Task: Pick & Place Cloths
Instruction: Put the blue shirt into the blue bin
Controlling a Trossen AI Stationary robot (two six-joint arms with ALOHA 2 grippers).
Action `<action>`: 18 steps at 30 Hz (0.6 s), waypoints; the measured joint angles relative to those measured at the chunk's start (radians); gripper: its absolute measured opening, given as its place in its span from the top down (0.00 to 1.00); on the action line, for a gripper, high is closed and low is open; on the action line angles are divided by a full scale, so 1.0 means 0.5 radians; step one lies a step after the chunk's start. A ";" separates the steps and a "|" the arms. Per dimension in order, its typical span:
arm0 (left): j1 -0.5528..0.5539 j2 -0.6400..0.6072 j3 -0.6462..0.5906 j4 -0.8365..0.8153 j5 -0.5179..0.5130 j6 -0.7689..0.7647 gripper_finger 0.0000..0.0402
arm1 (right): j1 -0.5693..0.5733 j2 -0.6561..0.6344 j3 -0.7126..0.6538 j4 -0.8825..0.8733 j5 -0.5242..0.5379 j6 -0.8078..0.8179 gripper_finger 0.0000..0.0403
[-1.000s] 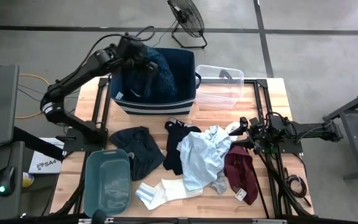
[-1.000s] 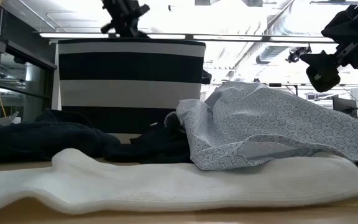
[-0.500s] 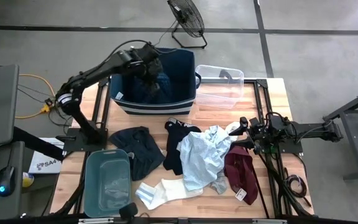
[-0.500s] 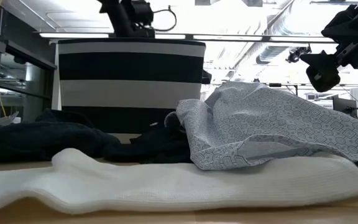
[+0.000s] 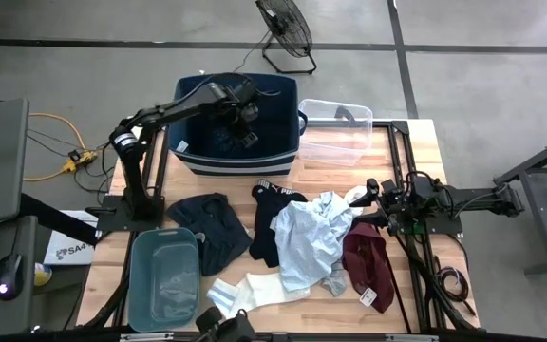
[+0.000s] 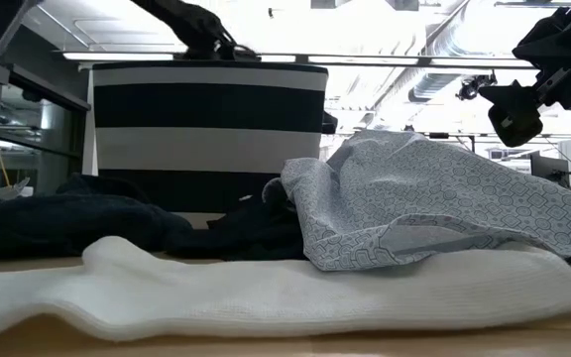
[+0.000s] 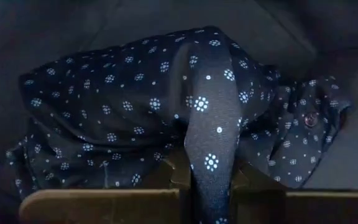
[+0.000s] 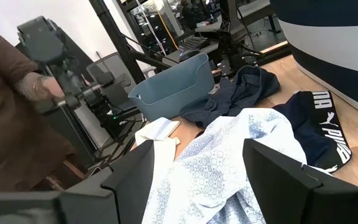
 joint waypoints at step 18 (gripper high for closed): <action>-0.001 0.160 0.000 0.081 -0.007 -0.428 0.66 | 0.001 0.000 0.000 0.000 0.000 0.000 0.41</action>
